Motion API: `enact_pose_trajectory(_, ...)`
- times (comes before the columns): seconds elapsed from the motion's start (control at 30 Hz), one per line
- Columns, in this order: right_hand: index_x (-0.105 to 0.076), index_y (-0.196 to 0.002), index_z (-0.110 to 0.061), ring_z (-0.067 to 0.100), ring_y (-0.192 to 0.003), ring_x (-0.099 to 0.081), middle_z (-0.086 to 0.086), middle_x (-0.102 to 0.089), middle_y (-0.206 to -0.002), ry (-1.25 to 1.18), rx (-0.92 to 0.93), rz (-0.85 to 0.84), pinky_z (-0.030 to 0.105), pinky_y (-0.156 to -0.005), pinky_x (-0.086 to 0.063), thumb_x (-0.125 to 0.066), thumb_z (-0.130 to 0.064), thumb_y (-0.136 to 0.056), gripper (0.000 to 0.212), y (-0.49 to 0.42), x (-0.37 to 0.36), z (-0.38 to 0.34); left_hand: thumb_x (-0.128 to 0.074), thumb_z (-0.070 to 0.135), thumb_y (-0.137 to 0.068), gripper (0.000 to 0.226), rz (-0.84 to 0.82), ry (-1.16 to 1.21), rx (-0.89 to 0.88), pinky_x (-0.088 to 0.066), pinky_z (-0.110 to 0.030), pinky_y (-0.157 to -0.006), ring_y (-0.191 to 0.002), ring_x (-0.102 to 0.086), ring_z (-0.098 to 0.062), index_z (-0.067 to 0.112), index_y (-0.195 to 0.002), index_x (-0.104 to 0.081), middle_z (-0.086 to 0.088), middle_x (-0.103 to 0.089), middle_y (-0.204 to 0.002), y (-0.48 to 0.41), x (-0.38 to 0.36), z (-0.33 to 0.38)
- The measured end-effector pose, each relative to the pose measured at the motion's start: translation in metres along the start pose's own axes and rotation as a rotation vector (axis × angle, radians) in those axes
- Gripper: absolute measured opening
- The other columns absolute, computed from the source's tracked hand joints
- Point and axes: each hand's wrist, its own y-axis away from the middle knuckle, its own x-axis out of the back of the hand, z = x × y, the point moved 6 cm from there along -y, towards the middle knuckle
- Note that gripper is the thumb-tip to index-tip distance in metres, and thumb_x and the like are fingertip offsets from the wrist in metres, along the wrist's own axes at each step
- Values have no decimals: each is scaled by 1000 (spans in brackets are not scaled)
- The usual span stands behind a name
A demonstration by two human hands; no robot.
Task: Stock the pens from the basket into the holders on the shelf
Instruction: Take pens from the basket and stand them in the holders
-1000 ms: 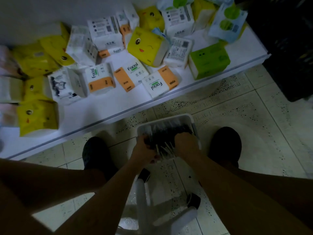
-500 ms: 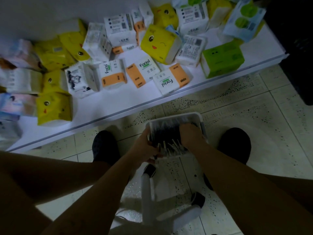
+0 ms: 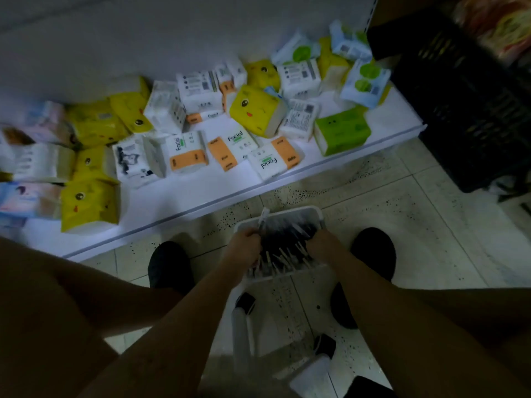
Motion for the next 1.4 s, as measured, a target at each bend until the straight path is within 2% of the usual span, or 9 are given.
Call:
enact_pose_trajectory(0.1,-59,-117,2,30,-102,-58,19,-61,-116,-146,83,94,37,-95,-41,-33,-13,-104,33,21,8,-8,-40,25,-102,33,63,12,-51,-41,-13,-38,-41,-53,2,26,-76,-62,12,-60,-50,14,8,8)
enact_pose_trajectory(0.2,-60,-112,-3,28,-86,-57,18,-63,-105,-334,210,269,35,-80,-45,-38,-18,-103,28,42,24,-29,-43,19,-101,28,38,79,-55,-46,-21,-49,-57,-55,-10,16,-79,-61,1,-60,-67,30,16,13)
enact_pose_trajectory(0.33,-53,-88,-18,25,-79,-57,13,-59,-91,-423,304,224,37,-71,-47,-47,-12,-97,12,75,41,-65,-40,7,-101,26,89,162,-137,-43,-24,-52,-64,-52,-18,9,-82,-57,-7,-60,-73,51,35,36)
enact_pose_trajectory(0.47,-59,-99,-19,14,-75,-56,1,-61,-85,-501,415,339,24,-58,-40,-44,-25,-102,16,117,71,-103,-40,29,-103,23,152,107,-289,-39,-21,-53,-63,-50,-8,19,-109,-60,2,-67,-88,78,55,74)
enact_pose_trajectory(0.57,-66,-107,-16,7,-62,-51,-7,-57,-70,-539,553,416,23,-59,-36,-38,-28,-104,31,156,94,-131,-38,46,-100,34,161,93,-451,-38,-17,-54,-56,-52,2,26,-112,-62,6,-67,-83,102,67,105)
enact_pose_trajectory(0.8,-62,-95,-19,13,-42,-49,0,-56,-62,-673,804,547,23,-44,-41,-47,-24,-101,17,230,145,-186,-48,29,-100,22,300,271,-727,-38,-21,-48,-52,-47,-9,18,-115,-60,0,-62,-65,153,117,172)
enact_pose_trajectory(1.17,-63,-84,-32,-7,-68,-59,-13,-64,-73,-646,1163,769,5,-57,-40,-60,-24,-94,13,340,214,-281,-62,15,-92,11,472,151,-1025,-52,-20,-76,-82,-66,-2,15,-98,-71,4,-72,-87,260,200,274)
enact_pose_trajectory(1.27,-59,-89,-36,-4,-72,-59,-13,-62,-80,-658,1256,737,14,-66,-46,-64,-24,-92,13,362,228,-303,-65,14,-90,16,495,62,-1070,-56,-33,-80,-85,-69,-14,10,-105,-70,-5,-73,-89,284,226,294)
enact_pose_trajectory(1.4,-49,-104,-47,11,-78,-63,-8,-58,-85,-658,1352,742,37,-70,-54,-60,-21,-94,30,393,248,-328,-64,13,-92,33,546,-3,-1170,-57,-27,-73,-78,-70,-12,22,-123,-60,0,-71,-85,319,256,322)
